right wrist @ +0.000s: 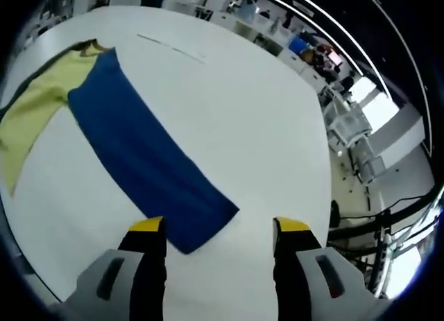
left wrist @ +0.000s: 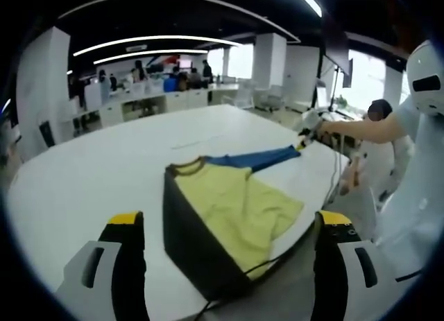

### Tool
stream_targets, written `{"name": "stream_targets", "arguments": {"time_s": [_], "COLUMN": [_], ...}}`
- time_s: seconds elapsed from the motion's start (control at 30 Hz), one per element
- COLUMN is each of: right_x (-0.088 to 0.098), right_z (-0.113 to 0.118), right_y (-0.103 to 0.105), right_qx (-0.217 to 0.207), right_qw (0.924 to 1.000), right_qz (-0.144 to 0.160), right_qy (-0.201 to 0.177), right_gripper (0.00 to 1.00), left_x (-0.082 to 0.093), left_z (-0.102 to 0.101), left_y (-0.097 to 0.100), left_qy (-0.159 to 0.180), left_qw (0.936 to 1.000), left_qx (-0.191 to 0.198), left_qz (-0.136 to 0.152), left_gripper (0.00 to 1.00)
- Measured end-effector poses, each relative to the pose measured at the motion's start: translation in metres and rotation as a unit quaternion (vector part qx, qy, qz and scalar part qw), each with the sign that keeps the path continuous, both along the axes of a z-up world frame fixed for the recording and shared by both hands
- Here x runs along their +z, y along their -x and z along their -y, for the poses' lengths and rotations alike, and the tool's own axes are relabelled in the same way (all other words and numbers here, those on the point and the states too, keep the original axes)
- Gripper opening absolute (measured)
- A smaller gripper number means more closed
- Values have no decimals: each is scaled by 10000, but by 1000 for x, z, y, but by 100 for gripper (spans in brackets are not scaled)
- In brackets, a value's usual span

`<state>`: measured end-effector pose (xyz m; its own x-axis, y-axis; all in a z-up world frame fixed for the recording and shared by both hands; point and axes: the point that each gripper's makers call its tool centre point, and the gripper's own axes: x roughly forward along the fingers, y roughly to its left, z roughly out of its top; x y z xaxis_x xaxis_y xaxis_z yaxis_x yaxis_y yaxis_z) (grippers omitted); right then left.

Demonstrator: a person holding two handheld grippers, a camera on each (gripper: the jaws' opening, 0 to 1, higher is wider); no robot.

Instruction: Fold the garment on the visible template until the final outline fits inside the template.

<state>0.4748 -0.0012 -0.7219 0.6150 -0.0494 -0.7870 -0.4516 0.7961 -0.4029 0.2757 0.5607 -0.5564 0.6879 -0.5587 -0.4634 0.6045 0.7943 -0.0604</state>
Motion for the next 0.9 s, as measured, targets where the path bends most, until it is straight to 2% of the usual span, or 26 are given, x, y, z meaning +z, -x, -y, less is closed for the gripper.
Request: {"name": "stream_targets", "arguments": {"time_s": [0.23,0.8,0.9], "right_x": [0,12,16], "right_z": [-3,-45,-49], "right_y": [-3,11,12], "right_qx": [90,401,409], "right_qw": [9999,9978,9973], "right_qz": [25,52,56], "right_qy": [-89,-522,-610], "right_gripper": [73,99,100], "left_x": [1,2,2], "left_z": [-1,-7,-8], "left_y": [0,4,4], "left_qy": [39,104,120], "left_qw": [10000,9999,9999], "left_qx": [-19,-23,-34], "left_qz": [31,101,111], "left_gripper": [99,99,99]}}
